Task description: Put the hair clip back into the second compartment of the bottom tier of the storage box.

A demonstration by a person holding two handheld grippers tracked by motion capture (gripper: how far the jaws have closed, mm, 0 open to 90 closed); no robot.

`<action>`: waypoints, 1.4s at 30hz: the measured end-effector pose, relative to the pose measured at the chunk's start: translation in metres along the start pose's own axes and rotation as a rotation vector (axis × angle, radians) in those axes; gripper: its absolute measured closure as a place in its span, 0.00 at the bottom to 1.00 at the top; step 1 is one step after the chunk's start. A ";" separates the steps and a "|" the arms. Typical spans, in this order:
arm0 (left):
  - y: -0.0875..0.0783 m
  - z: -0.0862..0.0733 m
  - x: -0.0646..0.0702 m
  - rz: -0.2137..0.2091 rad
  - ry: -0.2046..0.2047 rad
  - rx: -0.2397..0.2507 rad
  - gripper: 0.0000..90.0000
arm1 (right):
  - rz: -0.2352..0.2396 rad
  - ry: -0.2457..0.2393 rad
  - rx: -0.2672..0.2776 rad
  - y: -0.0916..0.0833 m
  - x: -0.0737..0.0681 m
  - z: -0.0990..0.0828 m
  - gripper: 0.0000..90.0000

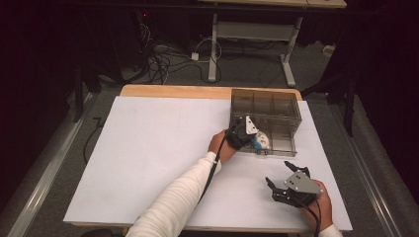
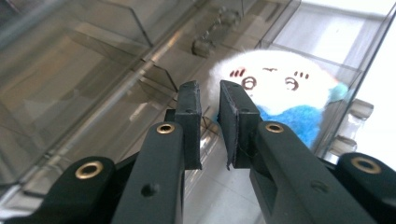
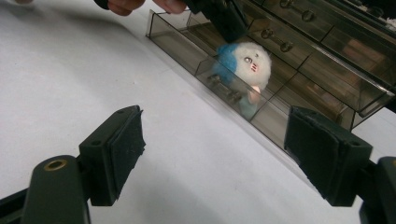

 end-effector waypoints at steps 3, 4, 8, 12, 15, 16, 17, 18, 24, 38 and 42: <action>-0.007 0.000 -0.003 0.005 -0.007 0.025 0.85 | 0.000 0.002 0.000 0.000 0.000 0.000 0.23; -0.009 0.000 -0.004 0.006 -0.001 0.026 0.85 | 0.000 0.001 0.001 0.000 0.000 0.000 0.23; -0.019 -0.002 -0.010 0.023 0.004 0.036 0.84 | -0.002 0.005 0.000 0.000 0.000 0.000 0.23; -0.031 -0.005 -0.016 0.045 0.014 0.043 0.81 | -0.006 0.005 0.001 0.000 0.000 0.000 0.23; -0.039 -0.007 -0.019 0.053 0.019 0.053 0.81 | -0.006 0.000 0.005 0.000 -0.001 0.001 0.23; -0.042 -0.007 -0.020 0.058 0.023 0.053 0.81 | -0.006 0.000 0.006 0.000 -0.001 0.001 0.23; -0.044 -0.008 -0.021 0.062 0.027 0.055 0.81 | -0.005 0.001 0.005 0.000 -0.001 0.001 0.23; -0.047 -0.009 -0.021 0.066 0.031 0.056 0.81 | -0.007 0.002 0.002 0.000 -0.001 0.001 0.23; -0.062 -0.016 -0.026 0.083 0.054 0.061 0.81 | -0.006 0.001 0.003 0.000 -0.001 0.001 0.23; -0.095 -0.039 -0.032 0.127 0.078 0.064 0.76 | -0.008 -0.003 -0.002 0.001 -0.002 0.000 0.23; -0.105 -0.044 -0.033 0.137 0.093 0.070 0.75 | -0.017 0.005 0.003 0.000 -0.001 0.000 0.23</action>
Point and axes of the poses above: each handheld gripper's, and its own axes: y roughly forward along the jaws, z roughly out of its top, x roughly to its right, the point moved 5 cm from there along y, roughly forward along the jaws, and after that the axes turned 3 degrees about y, right-handed, at the moved point
